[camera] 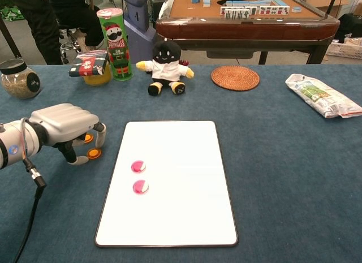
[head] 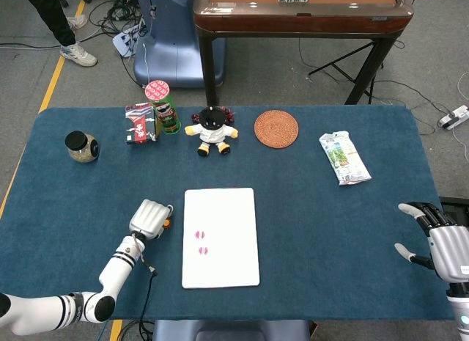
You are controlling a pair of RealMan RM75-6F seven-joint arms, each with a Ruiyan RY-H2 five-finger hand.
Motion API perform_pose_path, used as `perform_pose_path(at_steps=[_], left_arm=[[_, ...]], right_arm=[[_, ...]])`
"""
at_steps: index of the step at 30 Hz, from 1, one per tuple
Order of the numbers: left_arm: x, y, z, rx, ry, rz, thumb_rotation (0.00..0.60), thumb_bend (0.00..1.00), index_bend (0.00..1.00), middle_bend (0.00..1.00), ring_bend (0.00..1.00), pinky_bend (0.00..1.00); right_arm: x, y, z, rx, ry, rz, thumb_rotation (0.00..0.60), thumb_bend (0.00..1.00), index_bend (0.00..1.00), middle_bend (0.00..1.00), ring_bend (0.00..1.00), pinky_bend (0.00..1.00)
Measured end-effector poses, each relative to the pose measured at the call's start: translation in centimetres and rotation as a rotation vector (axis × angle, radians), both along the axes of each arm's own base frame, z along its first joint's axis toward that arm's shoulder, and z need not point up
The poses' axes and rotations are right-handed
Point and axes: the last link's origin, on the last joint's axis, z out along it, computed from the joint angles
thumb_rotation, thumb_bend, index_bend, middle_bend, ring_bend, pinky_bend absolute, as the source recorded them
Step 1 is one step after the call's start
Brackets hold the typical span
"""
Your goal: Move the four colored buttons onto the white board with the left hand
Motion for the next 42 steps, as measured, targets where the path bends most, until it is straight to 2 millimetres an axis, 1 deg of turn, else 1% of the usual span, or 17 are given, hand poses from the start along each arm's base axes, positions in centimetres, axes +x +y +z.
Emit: perform_pose_path(at_steps=[17, 26, 29, 35, 39, 42], left_arm=[[0.2, 0.0, 0.0, 0.0, -0.001, -0.002, 0.6, 0.32, 0.57, 1.0, 1.0, 1.0], [0.9, -0.2, 0.5, 0.007, -0.022, -0.017, 0.6, 0.32, 0.57, 1.0, 1.0, 1.0], [1.7, -0.4, 0.8, 0.008, -0.041, -0.027, 0.6, 0.32, 0.57, 1.0, 1.0, 1.0], [4.4, -0.8, 1.3, -0.001, -0.088, -0.069, 0.6, 0.32, 0.57, 1.0, 1.0, 1.0], [6.7, -1.3, 1.1, -0.017, -0.105, -0.109, 0.6, 0.32, 0.57, 1.0, 1.0, 1.0], [7.9, -1.5, 0.5, -0.027, -0.106, -0.129, 0.6, 0.32, 0.57, 1.0, 1.0, 1.0]], right_arm=[[0.0, 0.0, 0.0, -0.001, -0.001, -0.001, 0.6, 0.0, 0.25, 0.26, 0.2, 0.35], [0.0, 0.0, 0.1, -0.002, -0.002, 0.001, 0.6, 0.0, 0.25, 0.26, 0.2, 0.35], [0.0, 0.0, 0.1, -0.001, -0.001, 0.001, 0.6, 0.0, 0.25, 0.26, 0.2, 0.35], [0.0, 0.1, 0.1, -0.003, -0.003, 0.002, 0.6, 0.0, 0.25, 0.26, 0.2, 0.35], [0.0, 0.1, 0.3, -0.006, -0.008, 0.001, 0.6, 0.0, 0.25, 0.26, 0.2, 0.35], [-0.1, 0.2, 0.5, -0.009, -0.012, -0.001, 0.6, 0.0, 0.25, 0.26, 0.2, 0.35]])
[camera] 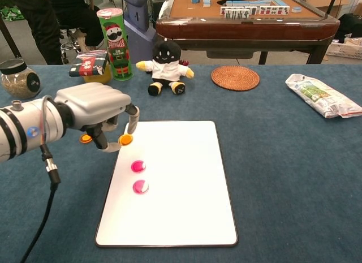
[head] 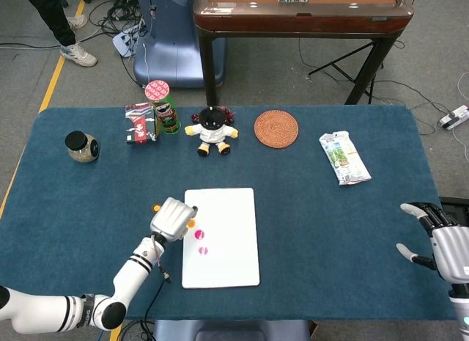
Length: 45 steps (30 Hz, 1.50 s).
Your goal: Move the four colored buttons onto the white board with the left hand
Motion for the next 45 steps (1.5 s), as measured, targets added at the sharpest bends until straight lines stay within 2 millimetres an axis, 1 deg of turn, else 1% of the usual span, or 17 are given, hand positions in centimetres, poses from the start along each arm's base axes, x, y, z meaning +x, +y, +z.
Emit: perform_pose_path(at_steps=[12, 27, 31, 36, 38, 41, 43, 45], left_arm=[[3.4, -0.3, -2.3, -0.035, -0.019, -0.015, 0.6, 0.32, 0.57, 1.0, 1.0, 1.0], [7.3, -1.1, -3.8, -0.049, -0.022, -0.08, 0.6, 0.32, 0.57, 1.0, 1.0, 1.0], [8.2, -1.0, -4.4, -0.043, -0.008, -0.092, 0.6, 0.32, 0.57, 1.0, 1.0, 1.0], [8.7, -0.8, -5.1, -0.025, 0.017, -0.108, 0.6, 0.32, 0.56, 1.0, 1.0, 1.0], [8.7, -0.7, -5.3, -0.019, 0.024, -0.108, 0.6, 0.32, 0.54, 1.0, 1.0, 1.0], [8.7, -0.4, -5.5, -0.003, 0.036, -0.108, 0.6, 0.32, 0.43, 1.0, 1.0, 1.0], [8.6, -0.4, -5.5, 0.009, 0.04, -0.11, 0.6, 0.32, 0.32, 1.0, 1.0, 1.0], [8.6, -0.4, -5.5, 0.015, 0.043, -0.109, 0.6, 0.32, 0.25, 1.0, 1.0, 1.0]], right_arm=[[-0.2, 0.2, 0.7, -0.016, -0.021, -0.001, 0.6, 0.0, 0.25, 0.26, 0.2, 0.35], [-0.6, 0.5, 1.6, -0.044, -0.038, -0.022, 0.6, 0.0, 0.25, 0.26, 0.2, 0.35], [-0.7, 0.5, 1.8, -0.047, -0.043, -0.027, 0.6, 0.0, 0.25, 0.26, 0.2, 0.35], [-0.8, 0.6, 2.0, -0.052, -0.049, -0.034, 0.6, 0.0, 0.25, 0.26, 0.2, 0.35], [-0.9, 0.6, 2.2, -0.054, -0.052, -0.036, 0.6, 0.0, 0.25, 0.26, 0.2, 0.35], [-0.9, 0.6, 2.2, -0.055, -0.054, -0.038, 0.6, 0.0, 0.25, 0.26, 0.2, 0.35], [-0.9, 0.6, 2.2, -0.054, -0.054, -0.038, 0.6, 0.0, 0.25, 0.26, 0.2, 0.35], [-0.9, 0.6, 2.2, -0.053, -0.052, -0.039, 0.6, 0.0, 0.25, 0.26, 0.2, 0.35]])
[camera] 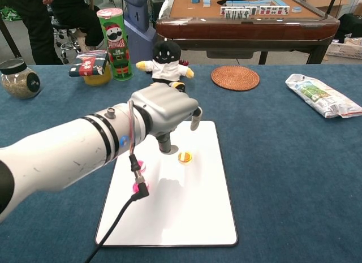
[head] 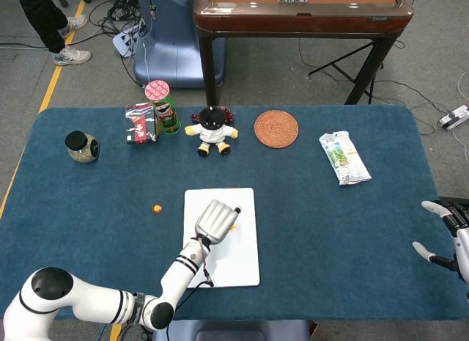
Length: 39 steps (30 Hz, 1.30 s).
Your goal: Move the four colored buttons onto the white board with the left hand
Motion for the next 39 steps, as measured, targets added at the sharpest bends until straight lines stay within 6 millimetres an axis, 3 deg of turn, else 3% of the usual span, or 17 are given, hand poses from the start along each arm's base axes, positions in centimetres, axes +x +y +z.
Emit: perform_pose_path(at_steps=[5, 11, 22, 30, 39], left_arm=[[-0.3, 0.0, 0.4, 0.008, -0.003, 0.008, 0.6, 0.32, 0.2, 1.0, 1.0, 1.0], [-1.8, 0.3, 1.8, 0.032, 0.003, 0.028, 0.6, 0.32, 0.32, 1.0, 1.0, 1.0], [-8.9, 2.1, 5.6, 0.11, 0.044, 0.151, 0.6, 0.32, 0.41, 1.0, 1.0, 1.0], [-12.5, 3.3, 6.3, 0.131, 0.061, 0.22, 0.6, 0.32, 0.44, 1.0, 1.0, 1.0], [-14.9, 3.6, 5.9, 0.125, 0.079, 0.261, 0.6, 0.32, 0.44, 1.0, 1.0, 1.0]], right_arm=[[0.0, 0.0, -0.1, 0.003, 0.003, 0.0, 0.6, 0.0, 0.25, 0.26, 0.2, 0.35], [0.1, -0.1, -0.2, 0.009, 0.008, 0.001, 0.6, 0.0, 0.25, 0.26, 0.2, 0.35], [0.4, -0.4, -1.1, 0.033, 0.034, 0.002, 0.6, 0.0, 0.25, 0.26, 0.2, 0.35], [0.5, -0.6, -1.5, 0.046, 0.046, -0.004, 0.6, 0.0, 0.25, 0.26, 0.2, 0.35], [0.5, -0.7, -1.7, 0.05, 0.049, -0.005, 0.6, 0.0, 0.25, 0.26, 0.2, 0.35]])
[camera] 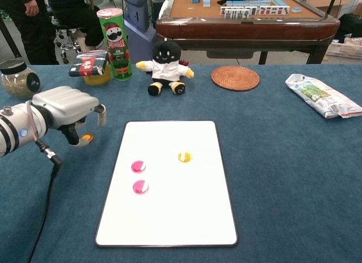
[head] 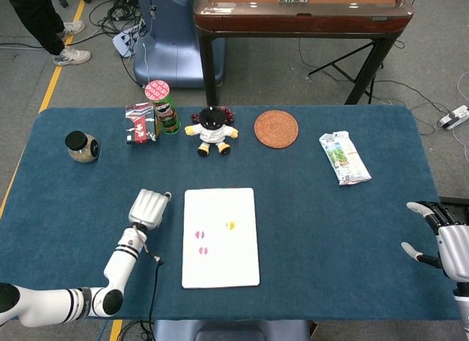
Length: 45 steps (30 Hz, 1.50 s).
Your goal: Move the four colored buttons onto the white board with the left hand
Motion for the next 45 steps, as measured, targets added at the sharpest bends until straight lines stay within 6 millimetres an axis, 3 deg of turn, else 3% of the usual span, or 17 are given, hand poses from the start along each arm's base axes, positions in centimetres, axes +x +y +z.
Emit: perform_pose_path(at_steps=[45], left_arm=[[-2.6, 1.0, -1.1, 0.037, 0.022, 0.026, 0.6, 0.32, 0.51, 1.0, 1.0, 1.0]], right_arm=[[0.0, -0.1, -0.1, 0.002, 0.004, -0.001, 0.6, 0.0, 0.25, 0.26, 0.2, 0.35]])
